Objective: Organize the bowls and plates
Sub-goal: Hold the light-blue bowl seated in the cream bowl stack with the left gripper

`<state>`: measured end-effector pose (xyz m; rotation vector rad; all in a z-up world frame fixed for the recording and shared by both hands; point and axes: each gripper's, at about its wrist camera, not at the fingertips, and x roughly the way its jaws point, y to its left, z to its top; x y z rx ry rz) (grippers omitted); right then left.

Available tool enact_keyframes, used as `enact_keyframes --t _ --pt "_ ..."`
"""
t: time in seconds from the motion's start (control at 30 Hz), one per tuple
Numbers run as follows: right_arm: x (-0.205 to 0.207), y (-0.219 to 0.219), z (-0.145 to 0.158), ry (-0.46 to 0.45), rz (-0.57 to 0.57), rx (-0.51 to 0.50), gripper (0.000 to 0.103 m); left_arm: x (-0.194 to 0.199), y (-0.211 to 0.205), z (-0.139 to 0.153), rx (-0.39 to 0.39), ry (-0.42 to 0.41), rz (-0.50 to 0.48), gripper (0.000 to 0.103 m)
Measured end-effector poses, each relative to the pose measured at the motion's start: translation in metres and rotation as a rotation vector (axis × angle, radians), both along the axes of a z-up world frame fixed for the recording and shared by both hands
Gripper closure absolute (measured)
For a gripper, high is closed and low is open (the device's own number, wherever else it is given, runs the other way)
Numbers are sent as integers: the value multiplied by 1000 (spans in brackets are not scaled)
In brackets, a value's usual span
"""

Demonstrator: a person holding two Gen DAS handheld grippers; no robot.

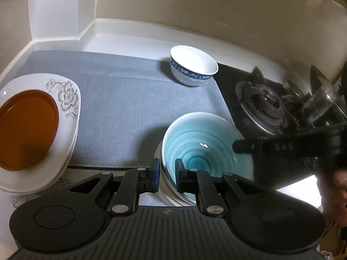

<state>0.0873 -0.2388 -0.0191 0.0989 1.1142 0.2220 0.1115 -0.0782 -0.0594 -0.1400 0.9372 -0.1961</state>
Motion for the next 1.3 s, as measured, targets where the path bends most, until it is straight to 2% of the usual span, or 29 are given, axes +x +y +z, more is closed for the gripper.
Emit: enact_keyframes --t 0.1,0.47,1.0,1.3 --pt "3 -2 5 -28 -13 12 92 1 -1 1 4 -5 -12 89" --pt "9 2 -2 -14 -33 2 95 2 2 3 5 -18 -62 89" --pt "2 4 -1 -8 -109 -10 94 0 16 4 -49 -59 -143 89" --pt "-2 -21 27 -144 -201 103 93 -9 24 15 -91 -152 -149 89"
